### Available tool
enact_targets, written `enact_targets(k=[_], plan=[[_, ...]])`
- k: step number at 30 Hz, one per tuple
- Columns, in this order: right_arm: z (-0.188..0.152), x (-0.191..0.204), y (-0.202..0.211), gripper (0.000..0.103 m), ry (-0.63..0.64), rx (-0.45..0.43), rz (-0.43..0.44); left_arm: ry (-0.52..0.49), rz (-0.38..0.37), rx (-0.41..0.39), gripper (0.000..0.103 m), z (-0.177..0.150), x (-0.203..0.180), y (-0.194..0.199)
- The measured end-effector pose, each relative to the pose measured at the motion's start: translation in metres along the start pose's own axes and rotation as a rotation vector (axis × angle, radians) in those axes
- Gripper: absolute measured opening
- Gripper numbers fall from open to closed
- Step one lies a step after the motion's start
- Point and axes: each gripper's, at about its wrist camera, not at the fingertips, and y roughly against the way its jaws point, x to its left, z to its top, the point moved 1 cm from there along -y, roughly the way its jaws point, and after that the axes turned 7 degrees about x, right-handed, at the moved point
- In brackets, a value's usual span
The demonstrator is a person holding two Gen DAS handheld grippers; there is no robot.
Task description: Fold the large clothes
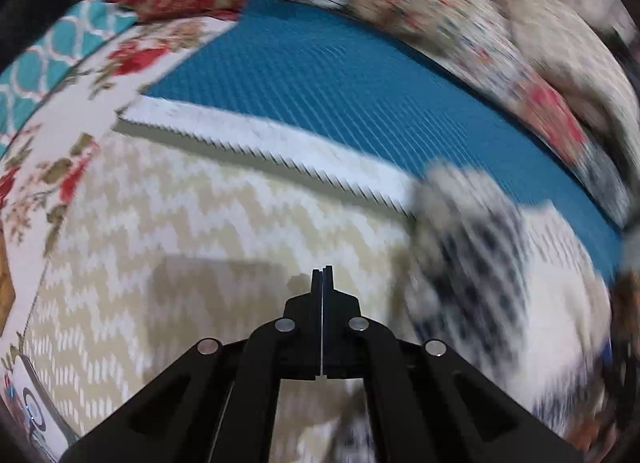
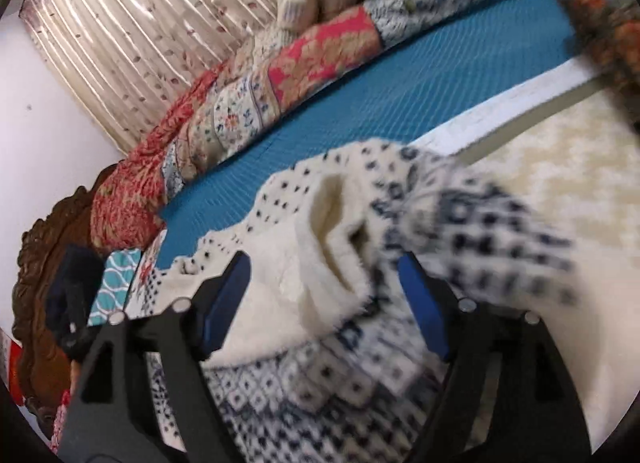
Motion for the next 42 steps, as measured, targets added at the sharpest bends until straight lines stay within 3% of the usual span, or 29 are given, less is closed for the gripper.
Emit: enact_targets(k=[4,7,13,16,21,25,28,31,34,37,39,42], plan=[[-0.017,-0.009,0.038,0.074,0.056,0.008,-0.054,-0.07,-0.023,0.077,0.103,-0.054,0.003,0.005],[-0.036,-0.017,0.06,0.074,0.08,0.052,-0.109,-0.06,-0.024,0.196,0.102,-0.102,0.017,0.003],[-0.096,-0.032,0.102,0.074,0.124,0.172,-0.152,0.004,-0.166,0.216,0.102,-0.177,0.047,0.041],[-0.121,-0.041,0.114,0.074,0.137,0.22,-0.165,0.006,-0.178,0.209,0.102,-0.199,0.054,0.057],[-0.144,-0.047,0.128,0.074,0.169,0.247,-0.174,-0.017,-0.168,0.196,0.102,-0.215,0.052,0.075],[-0.16,-0.046,0.143,0.074,0.155,0.254,-0.14,-0.065,-0.205,0.184,0.102,-0.216,0.035,0.086],[-0.172,-0.046,0.151,0.074,0.164,0.265,-0.138,-0.094,-0.178,0.194,0.102,-0.213,0.016,0.08],[-0.181,-0.046,0.159,0.074,0.165,0.267,-0.133,-0.058,-0.193,0.203,0.102,-0.219,0.021,0.084],[-0.186,-0.054,0.161,0.074,0.138,0.28,-0.124,-0.034,-0.238,0.157,0.102,-0.22,0.029,0.103],[-0.191,-0.063,0.16,0.074,0.103,0.292,-0.103,-0.034,-0.232,0.123,0.102,-0.22,0.032,0.114],[-0.191,-0.066,0.159,0.074,0.104,0.289,-0.098,-0.044,-0.217,0.135,0.102,-0.218,0.027,0.109],[-0.192,-0.066,0.159,0.074,0.102,0.285,-0.096,-0.074,-0.251,0.169,0.102,-0.216,0.018,0.096]])
